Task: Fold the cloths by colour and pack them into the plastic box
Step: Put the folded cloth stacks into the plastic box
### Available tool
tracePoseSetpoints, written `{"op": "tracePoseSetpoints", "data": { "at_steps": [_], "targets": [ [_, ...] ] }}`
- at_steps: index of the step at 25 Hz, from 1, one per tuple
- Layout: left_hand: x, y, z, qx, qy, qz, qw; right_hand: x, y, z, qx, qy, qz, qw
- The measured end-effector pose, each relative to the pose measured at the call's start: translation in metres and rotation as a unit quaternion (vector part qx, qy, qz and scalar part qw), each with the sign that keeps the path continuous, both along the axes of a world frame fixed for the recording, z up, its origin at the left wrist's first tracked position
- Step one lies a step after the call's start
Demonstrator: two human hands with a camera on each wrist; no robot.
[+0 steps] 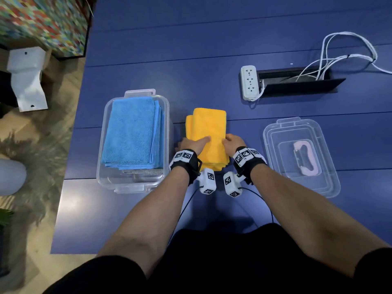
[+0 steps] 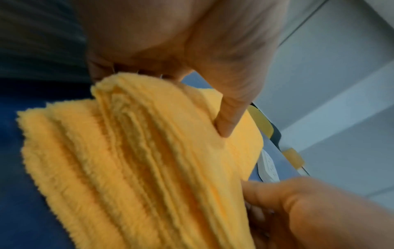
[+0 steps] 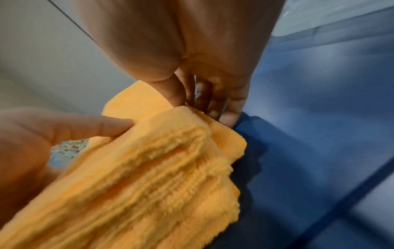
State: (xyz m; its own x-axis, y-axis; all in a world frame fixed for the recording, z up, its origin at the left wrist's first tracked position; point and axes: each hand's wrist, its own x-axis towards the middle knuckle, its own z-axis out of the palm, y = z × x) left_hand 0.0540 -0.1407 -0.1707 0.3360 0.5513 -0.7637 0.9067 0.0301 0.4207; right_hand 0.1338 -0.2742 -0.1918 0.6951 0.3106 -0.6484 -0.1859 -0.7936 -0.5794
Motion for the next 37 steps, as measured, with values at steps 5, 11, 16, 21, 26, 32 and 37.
{"op": "tracePoseSetpoints", "data": {
  "at_steps": [5, 11, 16, 21, 26, 32, 37],
  "targets": [
    [-0.015, -0.019, 0.001, -0.059, -0.041, 0.009, 0.997, -0.024, -0.026, 0.005, -0.008, 0.059, -0.044, 0.997],
    [-0.052, -0.038, 0.019, -0.123, -0.059, -0.139, 0.981, -0.052, -0.046, 0.007, 0.022, 0.155, -0.104, 0.982],
    [-0.076, -0.044, 0.02, -0.214, -0.186, -0.025, 0.959, -0.073, -0.047, 0.011, 0.2, 0.227, -0.187, 0.935],
    [-0.096, -0.036, 0.033, -0.265, -0.224, 0.005, 0.938, -0.104, -0.052, 0.04, 0.268, 0.257, -0.18, 0.911],
    [-0.115, -0.032, 0.05, -0.142, -0.129, -0.176, 0.966, -0.119, -0.058, 0.051, 0.259, 0.204, -0.228, 0.916],
    [-0.118, -0.012, 0.104, -0.065, -0.221, -0.302, 0.925, -0.109, -0.039, 0.101, 0.354, 0.07, -0.261, 0.895],
    [-0.138, 0.053, 0.153, -0.038, -0.332, -0.272, 0.902, -0.111, 0.022, 0.145, 0.464, 0.142, -0.203, 0.851]
  ]
}}
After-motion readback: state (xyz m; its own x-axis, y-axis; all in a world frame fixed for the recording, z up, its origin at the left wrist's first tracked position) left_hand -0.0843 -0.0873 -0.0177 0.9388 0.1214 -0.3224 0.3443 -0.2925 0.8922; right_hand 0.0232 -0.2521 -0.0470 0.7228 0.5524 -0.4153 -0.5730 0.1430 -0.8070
